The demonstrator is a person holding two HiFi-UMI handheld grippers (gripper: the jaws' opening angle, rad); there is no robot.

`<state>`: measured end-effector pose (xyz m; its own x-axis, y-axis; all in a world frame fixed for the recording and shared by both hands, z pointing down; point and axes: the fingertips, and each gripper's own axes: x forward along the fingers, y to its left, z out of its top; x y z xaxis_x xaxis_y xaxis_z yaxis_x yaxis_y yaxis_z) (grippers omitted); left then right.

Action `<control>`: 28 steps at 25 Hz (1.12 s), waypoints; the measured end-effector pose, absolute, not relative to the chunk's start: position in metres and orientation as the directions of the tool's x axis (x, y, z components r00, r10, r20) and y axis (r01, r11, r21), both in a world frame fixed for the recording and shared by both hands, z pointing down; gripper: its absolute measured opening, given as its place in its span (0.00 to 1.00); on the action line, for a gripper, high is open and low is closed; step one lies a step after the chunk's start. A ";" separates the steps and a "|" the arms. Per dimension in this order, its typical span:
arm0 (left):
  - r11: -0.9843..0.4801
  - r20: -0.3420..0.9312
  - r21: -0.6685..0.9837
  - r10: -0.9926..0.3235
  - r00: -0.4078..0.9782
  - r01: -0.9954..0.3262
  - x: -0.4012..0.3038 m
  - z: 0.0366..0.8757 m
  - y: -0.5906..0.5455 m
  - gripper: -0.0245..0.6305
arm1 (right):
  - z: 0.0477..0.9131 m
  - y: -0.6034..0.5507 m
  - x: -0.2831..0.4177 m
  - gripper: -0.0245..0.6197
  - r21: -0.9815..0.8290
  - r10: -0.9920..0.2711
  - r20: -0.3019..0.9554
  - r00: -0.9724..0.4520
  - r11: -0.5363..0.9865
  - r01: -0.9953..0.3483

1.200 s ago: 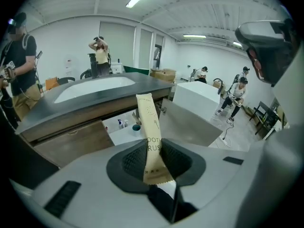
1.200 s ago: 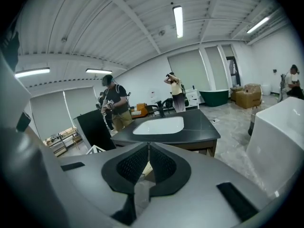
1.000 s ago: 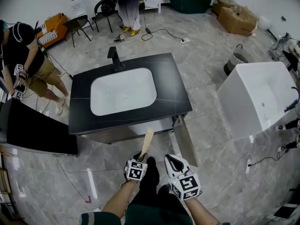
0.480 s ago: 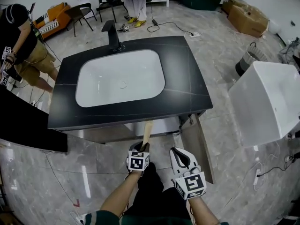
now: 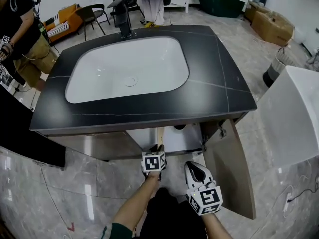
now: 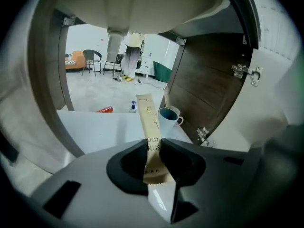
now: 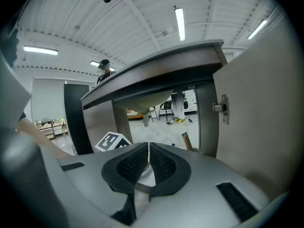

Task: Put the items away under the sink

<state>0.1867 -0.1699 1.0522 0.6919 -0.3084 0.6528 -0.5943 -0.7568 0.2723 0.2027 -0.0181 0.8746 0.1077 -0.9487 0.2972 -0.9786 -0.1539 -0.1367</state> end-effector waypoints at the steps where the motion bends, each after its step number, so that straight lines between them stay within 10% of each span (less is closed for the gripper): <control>1: -0.750 0.651 0.275 -0.315 0.690 -0.601 0.190 1.063 -0.175 0.18 | 0.885 -0.019 0.205 0.10 -0.137 -0.950 0.292 0.109 -0.154 -0.978; 19: -0.661 0.710 0.311 -0.316 0.629 -0.683 0.232 1.202 -0.223 0.19 | 0.986 -0.008 0.227 0.10 -0.158 -0.956 0.260 0.134 -0.179 -0.971; 28: -0.681 0.599 0.370 -0.345 0.723 -0.632 0.230 1.172 -0.217 0.35 | 0.986 -0.003 0.228 0.10 -0.193 -0.957 0.249 0.147 -0.198 -0.961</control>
